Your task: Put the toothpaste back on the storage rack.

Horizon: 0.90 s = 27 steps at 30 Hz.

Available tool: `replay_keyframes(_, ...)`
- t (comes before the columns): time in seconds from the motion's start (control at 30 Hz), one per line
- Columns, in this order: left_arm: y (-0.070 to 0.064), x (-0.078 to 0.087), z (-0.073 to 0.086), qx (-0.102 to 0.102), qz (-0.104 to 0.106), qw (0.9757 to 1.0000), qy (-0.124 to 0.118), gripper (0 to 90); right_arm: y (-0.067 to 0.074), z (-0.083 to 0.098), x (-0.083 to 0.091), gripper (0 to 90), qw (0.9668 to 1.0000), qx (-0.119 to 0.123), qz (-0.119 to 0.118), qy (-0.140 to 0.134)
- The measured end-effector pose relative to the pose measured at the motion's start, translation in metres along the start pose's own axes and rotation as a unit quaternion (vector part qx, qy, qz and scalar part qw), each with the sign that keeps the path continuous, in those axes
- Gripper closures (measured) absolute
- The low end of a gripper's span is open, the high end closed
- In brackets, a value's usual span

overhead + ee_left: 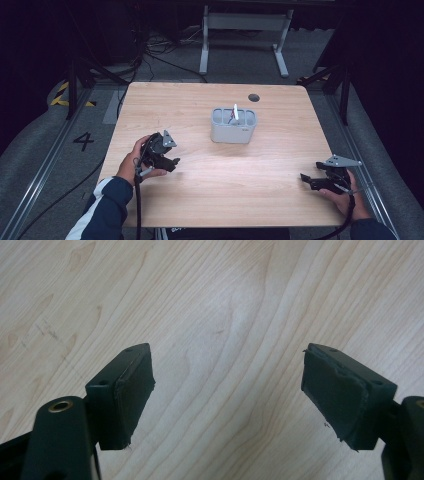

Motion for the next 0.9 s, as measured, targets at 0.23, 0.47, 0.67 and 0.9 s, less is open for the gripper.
replay_keyframes(0.23, -0.001, 0.008, 0.022, 0.001, -0.005, 1.0000, -0.003, 20.3, 0.000, 0.000, 0.000, 15.0, 1.0000, 0.000, 0.000, 0.000)
replay_keyframes(0.47, -0.006, 0.013, 0.042, -0.007, -0.024, 0.9997, 0.001, 20.2, 0.000, 0.000, 0.000, 15.0, 1.0000, 0.000, 0.000, 0.000)
replay_keyframes(0.67, -0.009, 0.016, 0.057, -0.001, -0.026, 0.9996, 0.004, 20.7, 0.000, 0.000, 0.000, 15.0, 1.0000, 0.000, 0.000, 0.000)
replay_keyframes(0.9, -0.010, 0.017, 0.076, 0.015, -0.019, 0.9996, -0.012, 21.0, 0.000, 0.000, 0.000, 15.0, 1.0000, 0.000, 0.000, 0.000)
Point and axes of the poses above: each handheld gripper's, and its own axes: x roughly backward along the jaws, z roughly out of its underside, y roughly to its left, the point moved 1 cm from there along -x, roughly forward along the jaws, and after that the axes turned 14 degrees about z, right-handed, at the moved point
